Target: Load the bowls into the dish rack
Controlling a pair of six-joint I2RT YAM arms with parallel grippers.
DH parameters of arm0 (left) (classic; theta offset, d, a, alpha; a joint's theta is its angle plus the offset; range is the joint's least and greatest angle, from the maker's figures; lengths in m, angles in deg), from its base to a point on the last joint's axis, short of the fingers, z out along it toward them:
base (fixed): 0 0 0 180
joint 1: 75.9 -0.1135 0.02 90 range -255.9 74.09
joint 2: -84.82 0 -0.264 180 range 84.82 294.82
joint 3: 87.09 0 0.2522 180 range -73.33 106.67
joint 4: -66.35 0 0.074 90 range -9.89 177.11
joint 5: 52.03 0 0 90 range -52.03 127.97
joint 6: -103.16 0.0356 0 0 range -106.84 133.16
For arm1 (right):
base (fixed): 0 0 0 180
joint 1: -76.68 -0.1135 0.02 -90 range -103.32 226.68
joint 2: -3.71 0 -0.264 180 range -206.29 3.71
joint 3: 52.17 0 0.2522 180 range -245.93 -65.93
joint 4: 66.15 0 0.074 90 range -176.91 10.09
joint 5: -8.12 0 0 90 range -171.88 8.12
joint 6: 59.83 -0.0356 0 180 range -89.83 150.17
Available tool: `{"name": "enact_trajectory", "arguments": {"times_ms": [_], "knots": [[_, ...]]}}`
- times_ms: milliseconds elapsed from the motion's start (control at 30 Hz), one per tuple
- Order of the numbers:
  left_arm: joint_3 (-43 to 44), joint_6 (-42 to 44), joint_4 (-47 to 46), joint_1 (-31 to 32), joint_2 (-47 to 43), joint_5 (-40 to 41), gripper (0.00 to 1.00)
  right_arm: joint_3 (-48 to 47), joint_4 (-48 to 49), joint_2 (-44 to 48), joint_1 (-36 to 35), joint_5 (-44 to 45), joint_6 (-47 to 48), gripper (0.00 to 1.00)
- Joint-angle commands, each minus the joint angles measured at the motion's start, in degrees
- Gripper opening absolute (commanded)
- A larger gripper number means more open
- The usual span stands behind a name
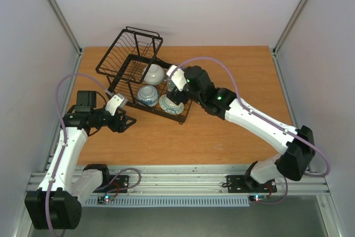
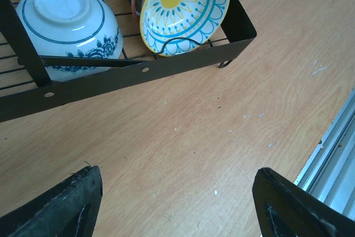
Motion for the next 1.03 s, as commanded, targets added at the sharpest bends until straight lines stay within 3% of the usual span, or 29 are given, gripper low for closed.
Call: {"name": "enact_trajectory", "arguments": {"times_ms": [0,267,467,1000], "knots": [[-0.8,-1.7,-3.6,0.0,-0.9,1.7,0.75,4.3,-8.5,6.7,2.7,4.1,-17.5,0.97],[-0.9,-3.8,-5.3,0.0,0.4,5.8,0.75,17.0,-17.7,18.8,8.6,3.2,-38.9,0.99],[-1.4,-5.2,-7.1,0.0,0.2,7.9,0.75,23.7,-25.6,21.2,12.3,6.3,-48.8,0.99],[-2.0,-6.5,-8.9,0.0,0.4,10.6,0.75,31.6,-23.8,24.1,12.3,4.3,-52.7,0.99]]}}
